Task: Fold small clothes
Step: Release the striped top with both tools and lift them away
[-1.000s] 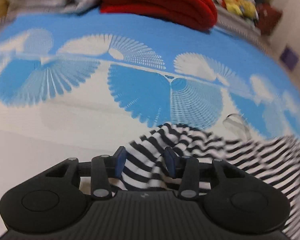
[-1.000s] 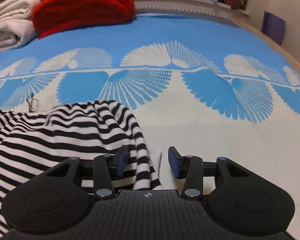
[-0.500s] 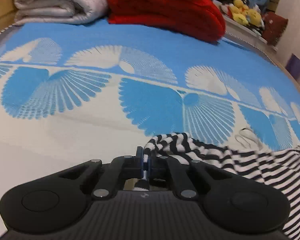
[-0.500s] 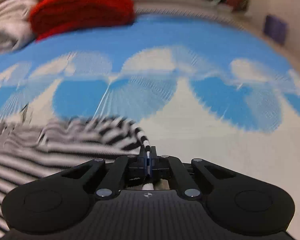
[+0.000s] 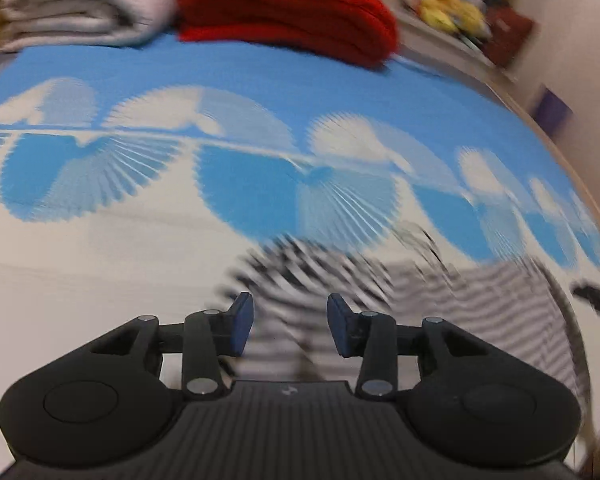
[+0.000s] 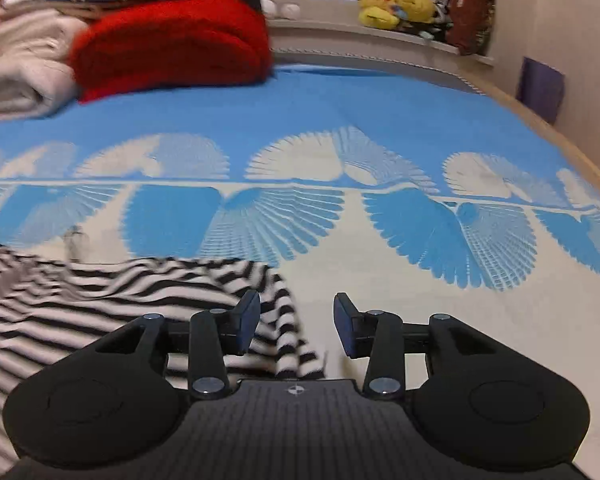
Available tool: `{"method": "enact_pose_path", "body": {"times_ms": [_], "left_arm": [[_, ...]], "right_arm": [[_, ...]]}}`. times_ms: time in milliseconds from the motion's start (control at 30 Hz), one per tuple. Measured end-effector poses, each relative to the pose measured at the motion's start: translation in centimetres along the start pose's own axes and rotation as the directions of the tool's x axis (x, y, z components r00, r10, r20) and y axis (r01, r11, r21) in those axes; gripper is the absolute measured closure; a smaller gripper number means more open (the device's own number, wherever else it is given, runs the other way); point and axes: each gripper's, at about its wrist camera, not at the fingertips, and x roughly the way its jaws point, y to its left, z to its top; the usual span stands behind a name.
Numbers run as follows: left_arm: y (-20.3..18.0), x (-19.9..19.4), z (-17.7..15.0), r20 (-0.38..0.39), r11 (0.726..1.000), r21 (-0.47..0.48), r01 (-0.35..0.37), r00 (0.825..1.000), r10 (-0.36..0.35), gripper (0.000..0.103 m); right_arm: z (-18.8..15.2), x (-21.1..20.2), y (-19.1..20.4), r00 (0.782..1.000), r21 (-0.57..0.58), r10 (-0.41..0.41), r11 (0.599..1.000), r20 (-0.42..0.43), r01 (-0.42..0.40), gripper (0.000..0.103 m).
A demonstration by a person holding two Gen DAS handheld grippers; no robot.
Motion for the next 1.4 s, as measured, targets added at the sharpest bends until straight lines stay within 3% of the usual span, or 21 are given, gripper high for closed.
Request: {"method": "enact_pose_path", "body": {"times_ms": [100,200,267,333,433,533,567,633,700,767,867,967,1100,1267,1400], "left_arm": [[-2.1,-1.2,-2.4,-0.065,0.993,0.115,0.033,0.998,-0.026,0.058],[-3.1,-1.3,-5.4,-0.145,0.981,0.186,0.051,0.989,-0.024,0.061],[-3.0,0.8,-7.3,-0.274,0.975,0.219,0.036,0.961,0.026,0.066],[-2.5,2.6,-8.8,-0.343,0.962,0.27,-0.032,0.93,0.128,0.07],[-2.0,1.2,-8.6,-0.316,0.979,0.196,-0.046,0.943,0.108,0.07],[-1.5,-1.0,-8.6,-0.27,0.988,0.15,-0.03,0.96,0.07,0.07],[-1.2,-0.8,-8.9,-0.297,0.991,0.129,-0.029,0.953,0.067,0.07],[0.0,0.9,-10.4,-0.392,0.989,0.125,-0.082,0.911,0.125,0.068],[0.6,0.6,-10.4,-0.386,0.992,0.093,-0.081,0.916,0.111,0.069],[0.7,-1.0,-10.2,-0.332,0.993,0.074,-0.091,0.937,0.11,0.069],[-0.2,-5.5,-9.3,-0.164,0.988,0.103,-0.112,0.978,0.128,0.066],[-0.4,-10.3,-8.7,-0.036,0.995,0.071,-0.072,0.997,0.075,0.066],[-0.9,-16.5,-9.2,0.121,0.992,0.106,-0.072,0.991,0.059,0.044],[0.3,-21.0,-10.9,0.268,0.993,0.019,-0.114,0.958,0.105,0.042],[1.5,-22.9,-11.5,0.313,0.986,-0.063,-0.153,0.935,0.166,0.042]], "right_arm": [[-1.4,-1.9,-0.6,0.99,-0.012,0.115,0.993,-0.084,-0.116,0.061],[-4.1,-2.5,-0.6,0.965,-0.078,0.128,0.986,-0.231,-0.149,0.061],[-6.4,-2.1,-0.5,0.945,-0.174,0.04,0.98,-0.323,-0.101,0.061],[-7.5,-2.6,-1.2,0.943,-0.176,0.033,0.98,-0.33,-0.096,0.06],[-6.8,-3.9,-2.1,0.948,-0.096,0.035,0.993,-0.315,-0.068,0.059],[-6.7,-5.0,-2.1,0.957,-0.101,0.017,0.994,-0.289,-0.048,0.059],[-7.1,-4.9,-2.1,0.95,-0.107,0.004,0.993,-0.313,-0.039,0.06],[-8.6,-4.2,-2.0,0.924,-0.153,-0.046,0.988,-0.38,-0.014,0.06],[-8.7,-4.5,-1.9,0.926,-0.169,-0.059,0.986,-0.374,-0.005,0.06],[-7.9,-5.3,-1.7,0.935,-0.145,-0.079,0.989,-0.345,0.03,0.06],[-6.5,-8.0,-0.5,0.972,-0.137,-0.088,0.989,-0.22,0.059,0.058],[-5.5,-10.9,0.7,0.99,-0.112,-0.091,0.991,-0.106,0.079,0.056],[-4.8,-13.9,2.3,0.998,-0.016,-0.06,0.998,-0.021,0.059,0.056],[-4.8,-15.7,6.5,0.999,-0.003,-0.014,1.0,0.036,0.014,0.056],[-5.1,-16.1,11.0,0.999,-0.02,0.007,1.0,0.054,-0.006,0.057]]}}
